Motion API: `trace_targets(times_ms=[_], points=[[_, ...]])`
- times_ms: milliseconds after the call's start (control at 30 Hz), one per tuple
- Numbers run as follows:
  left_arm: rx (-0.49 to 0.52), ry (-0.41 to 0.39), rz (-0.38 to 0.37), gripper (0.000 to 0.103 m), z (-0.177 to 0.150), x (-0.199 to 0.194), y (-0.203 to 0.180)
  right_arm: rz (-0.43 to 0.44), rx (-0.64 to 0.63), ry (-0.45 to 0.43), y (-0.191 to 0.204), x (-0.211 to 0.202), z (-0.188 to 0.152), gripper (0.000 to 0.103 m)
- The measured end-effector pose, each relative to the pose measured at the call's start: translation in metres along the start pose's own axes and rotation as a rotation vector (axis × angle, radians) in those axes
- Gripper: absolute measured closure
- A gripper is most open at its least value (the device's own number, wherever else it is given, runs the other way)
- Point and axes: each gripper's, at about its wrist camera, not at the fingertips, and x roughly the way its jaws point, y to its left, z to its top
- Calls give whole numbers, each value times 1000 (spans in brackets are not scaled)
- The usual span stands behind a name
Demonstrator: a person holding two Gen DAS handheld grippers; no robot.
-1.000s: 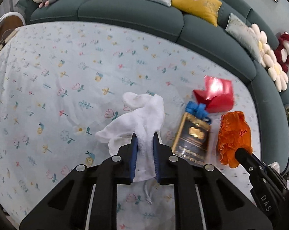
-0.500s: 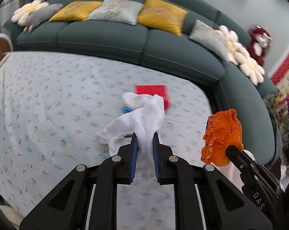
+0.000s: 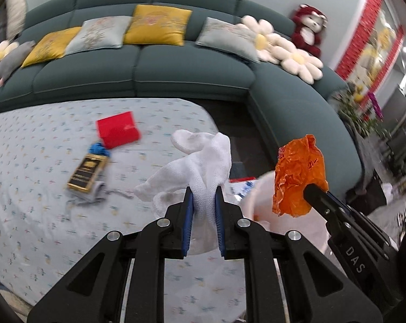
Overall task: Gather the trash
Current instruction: 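Carry the gloves and orange bag over the bin and open both tools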
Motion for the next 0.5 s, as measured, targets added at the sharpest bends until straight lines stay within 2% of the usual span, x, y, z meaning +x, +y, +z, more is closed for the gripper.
trace_targets(times_ms=[233,500], points=[[70,15,-42,88,-11,3,-48,-45,57,-19,-48,-20,-8,97],[124,46,-88,88,-21,14,-87,-78,111,-24,-85,-29,-18,97]])
